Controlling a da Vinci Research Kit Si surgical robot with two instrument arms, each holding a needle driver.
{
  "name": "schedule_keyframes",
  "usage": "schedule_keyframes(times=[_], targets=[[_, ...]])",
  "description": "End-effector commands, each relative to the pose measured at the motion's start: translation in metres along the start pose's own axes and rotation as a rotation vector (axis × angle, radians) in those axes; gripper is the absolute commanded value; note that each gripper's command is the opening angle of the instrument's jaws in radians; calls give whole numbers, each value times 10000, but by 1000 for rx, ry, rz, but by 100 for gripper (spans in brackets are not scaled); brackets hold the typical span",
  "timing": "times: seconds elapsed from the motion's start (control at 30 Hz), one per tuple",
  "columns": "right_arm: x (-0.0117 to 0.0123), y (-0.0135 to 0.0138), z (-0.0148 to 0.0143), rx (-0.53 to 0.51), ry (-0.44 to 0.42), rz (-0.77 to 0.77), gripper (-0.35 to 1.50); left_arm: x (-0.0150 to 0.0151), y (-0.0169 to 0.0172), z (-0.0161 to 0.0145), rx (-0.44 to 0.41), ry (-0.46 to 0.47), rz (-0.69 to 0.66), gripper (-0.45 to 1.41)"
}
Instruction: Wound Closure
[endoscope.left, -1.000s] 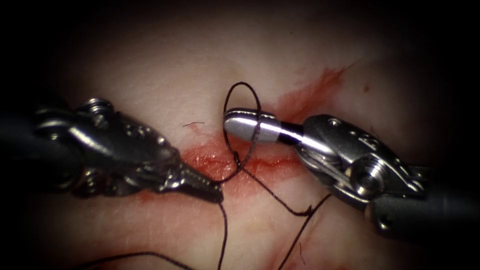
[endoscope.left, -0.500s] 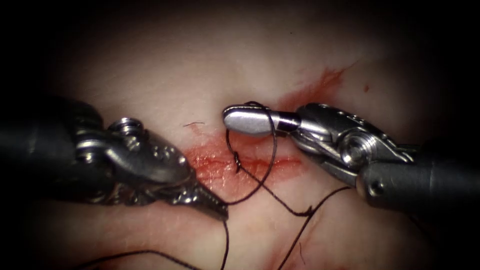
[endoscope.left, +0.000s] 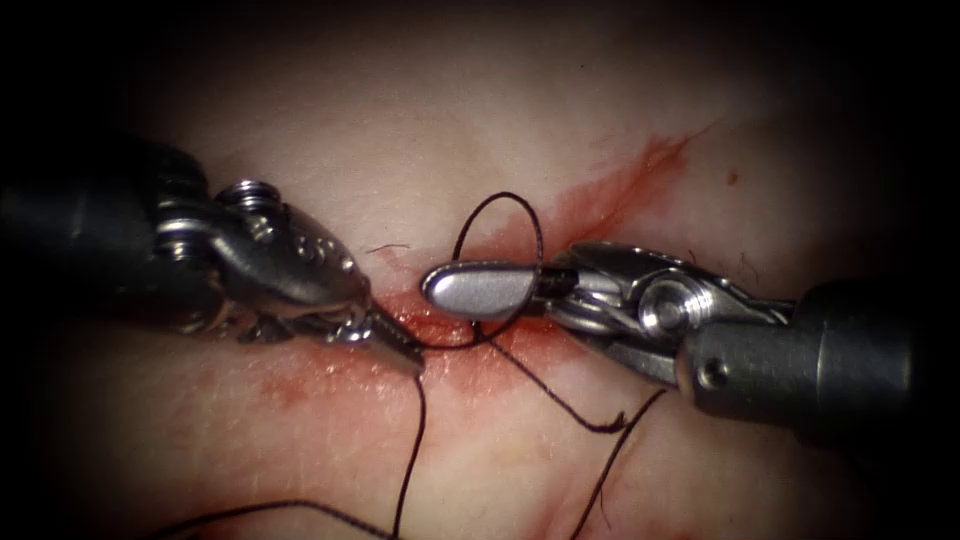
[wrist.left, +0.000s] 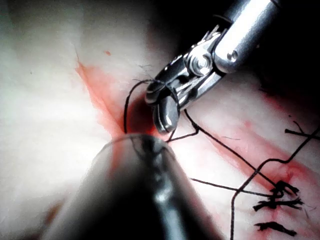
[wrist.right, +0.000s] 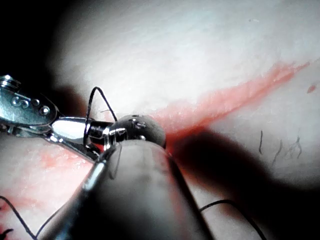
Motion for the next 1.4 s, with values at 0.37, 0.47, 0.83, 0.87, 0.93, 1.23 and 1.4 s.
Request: schedule_keyframes(times=[0.37, 0.47, 0.83, 0.87, 0.93, 1.23, 1.4], targets=[[-18, -9, 27, 45, -119, 73, -35, 10, -13, 11, 13, 32, -5, -45], [-17, -11, 23, -15, -173, 52, -35, 11, -12, 9, 10, 35, -6, -45], [-7, -2, -4, -470, -506, 12, -35, 23, -6, 7, 11, 68, -20, -45], [-6, -2, -6, -511, -549, 17, -35, 23, -5, 7, 11, 68, -22, -45], [-7, -2, -8, -592, -644, 31, -35, 26, -3, 5, 14, 71, -25, -45], [-14, -13, -16, -691, -869, -68, -35, 28, 2, -4, 20, 79, -30, -45], [-15, -28, -15, -682, -903, -86, -35, 26, 2, -2, 22, 80, -29, -45]])
